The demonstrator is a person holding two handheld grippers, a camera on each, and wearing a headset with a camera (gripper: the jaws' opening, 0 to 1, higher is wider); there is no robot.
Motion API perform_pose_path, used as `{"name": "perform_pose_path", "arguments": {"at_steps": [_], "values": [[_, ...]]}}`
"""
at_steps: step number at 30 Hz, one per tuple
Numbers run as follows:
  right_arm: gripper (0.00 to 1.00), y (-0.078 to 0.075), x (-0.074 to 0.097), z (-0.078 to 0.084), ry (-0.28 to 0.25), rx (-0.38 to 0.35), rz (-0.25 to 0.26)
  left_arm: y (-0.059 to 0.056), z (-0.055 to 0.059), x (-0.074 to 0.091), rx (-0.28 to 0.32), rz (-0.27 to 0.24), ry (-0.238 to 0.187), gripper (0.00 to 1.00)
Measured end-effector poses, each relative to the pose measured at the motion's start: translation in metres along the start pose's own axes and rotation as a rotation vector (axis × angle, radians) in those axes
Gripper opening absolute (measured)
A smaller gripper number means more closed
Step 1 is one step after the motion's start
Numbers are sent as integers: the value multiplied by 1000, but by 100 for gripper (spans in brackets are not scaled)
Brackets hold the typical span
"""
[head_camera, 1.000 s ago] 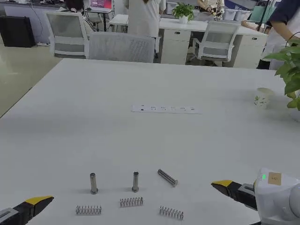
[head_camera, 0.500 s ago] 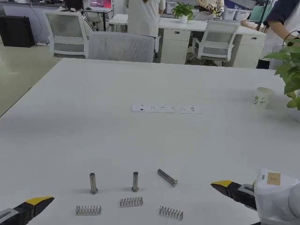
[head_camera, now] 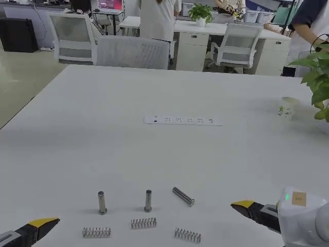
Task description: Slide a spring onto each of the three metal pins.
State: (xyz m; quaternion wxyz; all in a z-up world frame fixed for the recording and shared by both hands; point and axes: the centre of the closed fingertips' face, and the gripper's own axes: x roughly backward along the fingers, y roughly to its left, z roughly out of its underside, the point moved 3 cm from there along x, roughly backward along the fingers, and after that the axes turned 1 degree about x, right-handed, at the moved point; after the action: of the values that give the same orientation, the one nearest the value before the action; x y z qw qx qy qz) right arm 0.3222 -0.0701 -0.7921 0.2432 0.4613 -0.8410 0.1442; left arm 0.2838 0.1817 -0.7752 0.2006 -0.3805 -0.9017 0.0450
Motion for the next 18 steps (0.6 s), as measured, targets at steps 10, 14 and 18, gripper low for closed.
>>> {"name": "perform_pose_path", "arguments": {"at_steps": [10,14,18], "values": [[84,1,-1,1,4,-2,-3,0,0,0,0,4,3,91],[84,1,-1,1,5,-4,-3,-1,1,-1,1,6,4,91],[84,1,-1,2,7,-6,-3,0,2,-1,4,6,4,91]]}}
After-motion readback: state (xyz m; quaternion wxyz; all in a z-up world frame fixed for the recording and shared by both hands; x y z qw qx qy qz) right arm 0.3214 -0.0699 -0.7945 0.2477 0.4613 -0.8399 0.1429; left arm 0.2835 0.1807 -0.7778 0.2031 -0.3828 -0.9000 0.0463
